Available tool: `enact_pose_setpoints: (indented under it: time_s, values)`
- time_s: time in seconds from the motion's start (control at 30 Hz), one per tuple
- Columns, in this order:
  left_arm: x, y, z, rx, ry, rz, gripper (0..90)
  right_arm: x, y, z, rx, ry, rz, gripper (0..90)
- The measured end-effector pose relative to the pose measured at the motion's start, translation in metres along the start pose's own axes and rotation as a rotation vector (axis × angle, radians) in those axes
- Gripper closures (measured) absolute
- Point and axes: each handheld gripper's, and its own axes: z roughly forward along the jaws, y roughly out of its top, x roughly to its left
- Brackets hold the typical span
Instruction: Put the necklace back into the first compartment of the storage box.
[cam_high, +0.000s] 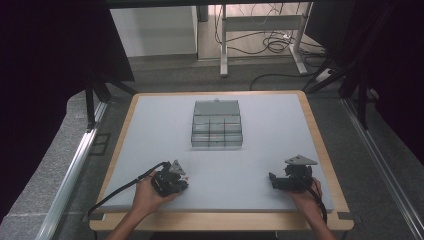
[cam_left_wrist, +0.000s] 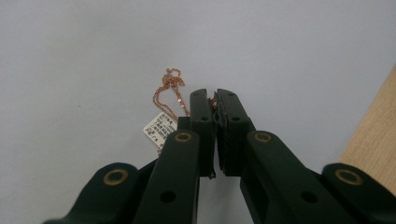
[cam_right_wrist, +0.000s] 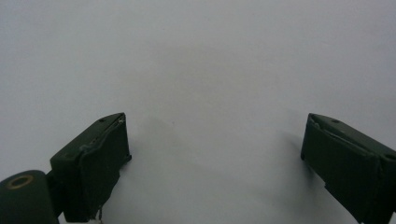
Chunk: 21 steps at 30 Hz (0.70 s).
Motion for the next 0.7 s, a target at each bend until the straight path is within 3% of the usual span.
enact_pose_setpoints:
  time_s: [0.7]
  values:
    - [-0.0003,-0.003,-0.001,-0.032,0.002,-0.007,89.5,-0.0001,0.0001,-0.0001,0.001,0.001,0.001,7.3]
